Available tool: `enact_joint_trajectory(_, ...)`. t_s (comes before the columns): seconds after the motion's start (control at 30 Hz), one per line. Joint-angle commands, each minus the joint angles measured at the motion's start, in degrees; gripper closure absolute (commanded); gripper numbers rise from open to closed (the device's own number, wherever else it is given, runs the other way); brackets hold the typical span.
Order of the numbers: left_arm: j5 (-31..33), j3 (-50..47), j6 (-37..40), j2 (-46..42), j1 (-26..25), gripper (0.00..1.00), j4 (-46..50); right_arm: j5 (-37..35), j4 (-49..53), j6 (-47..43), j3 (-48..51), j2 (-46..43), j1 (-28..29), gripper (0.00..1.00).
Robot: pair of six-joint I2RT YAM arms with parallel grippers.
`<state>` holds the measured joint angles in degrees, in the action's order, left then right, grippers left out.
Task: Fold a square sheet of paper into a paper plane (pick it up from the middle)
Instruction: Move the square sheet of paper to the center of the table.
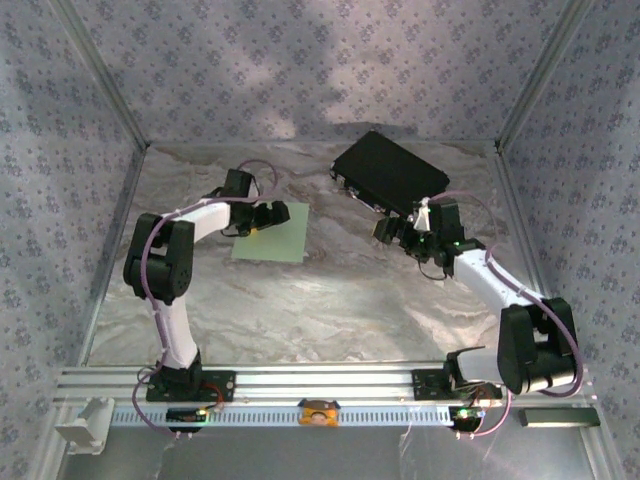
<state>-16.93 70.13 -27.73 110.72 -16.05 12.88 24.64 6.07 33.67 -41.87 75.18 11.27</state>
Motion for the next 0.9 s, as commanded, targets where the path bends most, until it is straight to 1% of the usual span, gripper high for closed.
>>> enact_joint_trajectory(0.0, 0.2, -4.2, -1.0, -1.2, -2.3, 0.03, 3.9, -1.6, 1.1, 1.2, 1.0, -2.0, 1.2, 0.01)
enact_joint_trajectory(0.13, 2.5, -9.4, -5.0, -4.7, -5.6, 0.03, 1.8, -3.3, 0.8, 1.9, 2.0, -2.9, 2.6, 0.01)
enact_joint_trajectory(0.2, 6.3, -11.5, -7.0, -7.1, -8.1, 0.03, 2.6, -4.6, 0.5, 2.0, 2.8, -3.7, 3.3, 0.01)
enact_joint_trajectory(0.23, 7.2, -12.3, -7.9, -8.1, -9.1, 0.03, 2.7, -5.0, 0.4, 3.4, 3.2, -4.1, 3.7, 0.01)
enact_joint_trajectory(0.37, 13.2, -13.7, -12.3, -12.2, -13.7, 0.02, 6.0, -6.8, -0.5, 4.4, 4.6, -5.9, 5.0, 0.01)
enact_joint_trajectory(0.4, 13.6, -13.9, -12.3, -13.3, -14.7, 0.02, 5.8, -7.7, -0.6, 4.5, 5.0, -6.4, 5.4, 0.01)
enact_joint_trajectory(0.47, 16.7, -13.0, -11.9, -15.1, -16.1, 0.01, 8.1, -9.1, -0.8, 4.7, 5.4, -7.0, 5.9, 0.01)
enact_joint_trajectory(0.57, 18.1, -10.9, -8.3, -16.6, -15.9, 0.0, 11.0, -9.3, -1.7, 4.7, 5.8, -7.6, 6.4, 0.01)
enact_joint_trajectory(0.63, 16.9, -9.1, -4.7, -15.7, -14.9, 0.0, 13.7, -9.7, -1.8, 5.1, 5.7, -7.6, 6.5, 0.01)
enact_joint_trajectory(0.7, 13.9, -8.1, -2.6, -14.5, -13.9, 0.0, 15.4, -9.8, -1.8, 5.3, 6.0, -7.7, 6.7, 0.01)
enact_joint_trajectory(0.8, 9.1, -8.7, -2.1, -14.1, -13.7, 0.0, 14.0, -10.1, -2.1, 5.7, 6.3, -8.1, 6.9, 0.01)
enact_joint_trajectory(0.87, 7.5, -9.2, -2.7, -14.1, -14.0, 0.0, 13.1, -10.1, -2.7, 6.0, 6.7, -8.6, 7.2, 0.01)
